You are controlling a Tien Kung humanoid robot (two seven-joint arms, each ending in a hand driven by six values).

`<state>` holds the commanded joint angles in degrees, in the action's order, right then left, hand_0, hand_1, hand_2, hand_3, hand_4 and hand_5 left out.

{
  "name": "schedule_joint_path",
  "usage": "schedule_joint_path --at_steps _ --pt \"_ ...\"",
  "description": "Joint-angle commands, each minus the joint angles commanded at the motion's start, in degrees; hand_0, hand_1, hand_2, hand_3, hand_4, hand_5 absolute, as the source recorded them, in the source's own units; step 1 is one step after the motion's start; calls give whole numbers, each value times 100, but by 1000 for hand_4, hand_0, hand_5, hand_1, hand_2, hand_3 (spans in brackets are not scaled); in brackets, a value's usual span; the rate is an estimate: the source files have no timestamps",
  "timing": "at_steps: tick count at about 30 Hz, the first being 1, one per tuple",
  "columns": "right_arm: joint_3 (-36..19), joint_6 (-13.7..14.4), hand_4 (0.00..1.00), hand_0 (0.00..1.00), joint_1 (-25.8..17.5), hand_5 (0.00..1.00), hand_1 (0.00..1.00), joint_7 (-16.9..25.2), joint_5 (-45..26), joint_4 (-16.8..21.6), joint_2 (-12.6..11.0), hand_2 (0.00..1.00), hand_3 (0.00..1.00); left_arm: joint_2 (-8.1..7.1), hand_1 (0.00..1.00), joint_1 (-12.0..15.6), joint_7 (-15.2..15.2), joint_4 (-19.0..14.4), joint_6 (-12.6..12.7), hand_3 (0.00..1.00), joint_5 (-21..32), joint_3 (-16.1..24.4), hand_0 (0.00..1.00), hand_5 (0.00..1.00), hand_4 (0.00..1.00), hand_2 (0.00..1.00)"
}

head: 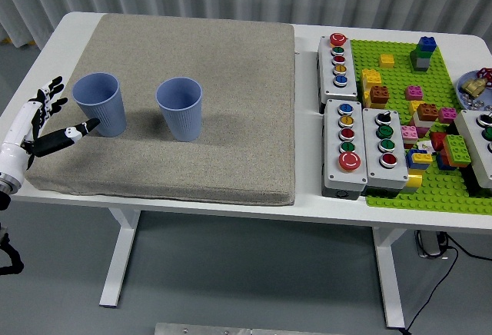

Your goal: Pick cup pour cup place

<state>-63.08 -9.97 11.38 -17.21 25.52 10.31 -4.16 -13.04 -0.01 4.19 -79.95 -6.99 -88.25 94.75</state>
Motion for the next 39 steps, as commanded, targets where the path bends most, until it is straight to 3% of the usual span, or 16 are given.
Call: schedule_joint_path --at_steps 11,28,39 --pt "28 12 169 745 -2 214 714 -2 -37 0 24 773 614 136 900 -142 46 468 10 998 -43 -106 893 408 976 998" --pt "100 34 171 746 -13 215 714 13 -125 0 81 771 614 394 898 -704 140 1101 32 998 -62 -65 890 424 975 998" --pt "143 29 174 746 -15 218 715 18 -158 0 92 770 614 435 896 -849 182 1351 49 998 -161 5 889 428 975 998"
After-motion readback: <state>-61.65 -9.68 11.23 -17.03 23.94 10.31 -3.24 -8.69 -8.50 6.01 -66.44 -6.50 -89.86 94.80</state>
